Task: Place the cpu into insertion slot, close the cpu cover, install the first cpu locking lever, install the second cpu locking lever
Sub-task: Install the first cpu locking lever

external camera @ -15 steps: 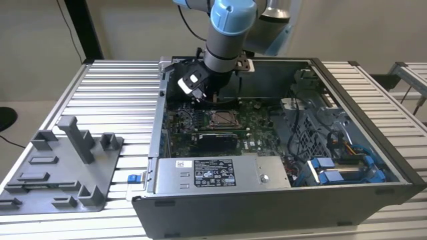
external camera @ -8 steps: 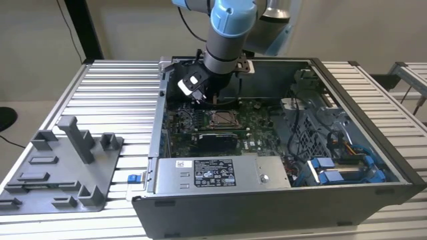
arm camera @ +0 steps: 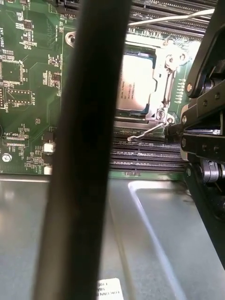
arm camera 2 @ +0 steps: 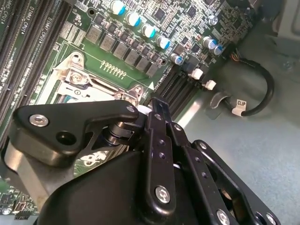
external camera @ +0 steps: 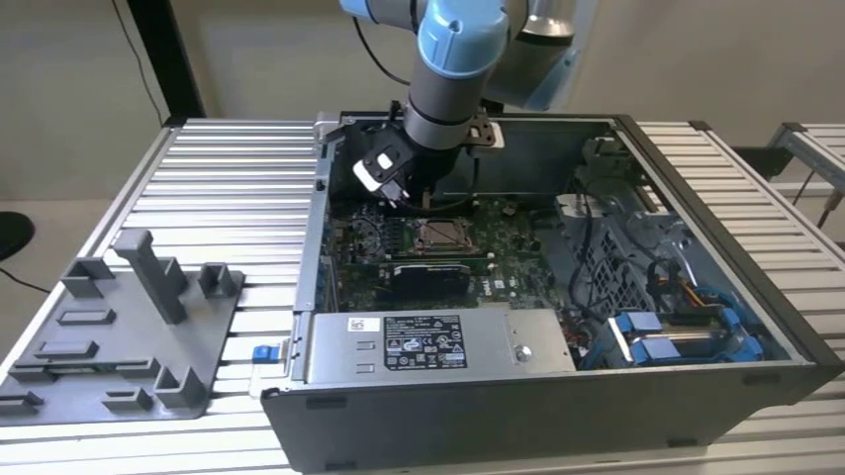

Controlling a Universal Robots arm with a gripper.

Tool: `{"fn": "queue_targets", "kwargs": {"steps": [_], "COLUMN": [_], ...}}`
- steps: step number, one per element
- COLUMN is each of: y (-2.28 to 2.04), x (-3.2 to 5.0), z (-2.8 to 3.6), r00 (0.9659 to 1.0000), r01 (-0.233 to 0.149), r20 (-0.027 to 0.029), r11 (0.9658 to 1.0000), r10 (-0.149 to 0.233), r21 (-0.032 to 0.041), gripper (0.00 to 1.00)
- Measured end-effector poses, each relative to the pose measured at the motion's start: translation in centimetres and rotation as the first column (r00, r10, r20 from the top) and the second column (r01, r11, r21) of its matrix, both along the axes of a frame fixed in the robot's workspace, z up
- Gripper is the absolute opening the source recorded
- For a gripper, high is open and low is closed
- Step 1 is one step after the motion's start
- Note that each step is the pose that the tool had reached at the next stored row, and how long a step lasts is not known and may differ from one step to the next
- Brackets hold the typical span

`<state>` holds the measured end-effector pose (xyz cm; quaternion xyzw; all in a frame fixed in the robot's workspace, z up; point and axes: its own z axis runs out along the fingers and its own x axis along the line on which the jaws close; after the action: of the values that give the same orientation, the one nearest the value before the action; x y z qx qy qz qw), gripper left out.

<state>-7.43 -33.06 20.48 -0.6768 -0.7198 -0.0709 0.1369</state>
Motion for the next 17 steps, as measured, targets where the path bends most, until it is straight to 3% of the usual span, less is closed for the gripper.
{"fn": "queue_targets", "kwargs": {"steps": [17], "y": [-0.11], "x": [0.44], "z": [-0.38], "r00": [1.0], "r01": [0.0], "r20": [-0.0001], "r11": [1.0], "r10": [0.0], "r21": [-0.0001], "gripper": [0.0]}}
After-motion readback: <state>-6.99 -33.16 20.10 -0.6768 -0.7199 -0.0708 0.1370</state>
